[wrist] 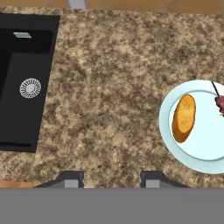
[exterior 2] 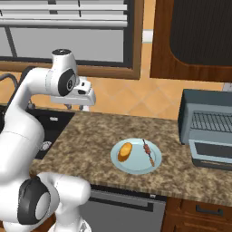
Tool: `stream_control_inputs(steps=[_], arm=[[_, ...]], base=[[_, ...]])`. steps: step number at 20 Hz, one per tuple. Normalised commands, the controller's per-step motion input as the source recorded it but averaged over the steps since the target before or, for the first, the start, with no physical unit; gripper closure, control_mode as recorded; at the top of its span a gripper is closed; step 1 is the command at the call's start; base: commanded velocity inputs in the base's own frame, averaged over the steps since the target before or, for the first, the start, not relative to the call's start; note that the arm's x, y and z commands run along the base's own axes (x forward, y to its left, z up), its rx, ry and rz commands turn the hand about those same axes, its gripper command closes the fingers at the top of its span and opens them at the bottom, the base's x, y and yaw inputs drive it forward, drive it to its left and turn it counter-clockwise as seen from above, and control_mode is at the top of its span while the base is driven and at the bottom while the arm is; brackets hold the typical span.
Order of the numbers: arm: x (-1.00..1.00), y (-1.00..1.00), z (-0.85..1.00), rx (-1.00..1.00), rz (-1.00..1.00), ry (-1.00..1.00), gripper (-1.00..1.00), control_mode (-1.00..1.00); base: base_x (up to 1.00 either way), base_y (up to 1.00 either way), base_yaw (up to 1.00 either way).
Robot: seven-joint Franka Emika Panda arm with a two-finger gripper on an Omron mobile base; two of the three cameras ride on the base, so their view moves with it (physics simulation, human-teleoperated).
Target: Pick up the kebab skewer and baguette bread, and place them inside the toaster oven. Close the toaster oven door and start by setting the timer.
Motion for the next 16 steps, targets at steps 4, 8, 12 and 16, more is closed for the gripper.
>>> stream_control_inputs(steps=[4, 8, 12, 16], arm=[[0.00, 0.00, 0.00, 0.00, 0.00, 0.00, -1.00, 1.00], [0.00, 0.00, 0.00, 0.00, 0.00, 0.00, -1.00, 1.00], [0.00, 0.00, 0.00, 0.00, 0.00, 0.00, -1.00, 1.00], [0.00, 0.00, 0.00, 0.00, 0.00, 0.00, -1.00, 1.00]], base=[[-0.04, -0.02, 0.00], [-0.33, -0.68, -0.01], [-0.03, -0.95, 0.00], [0.00, -0.92, -0.01]])
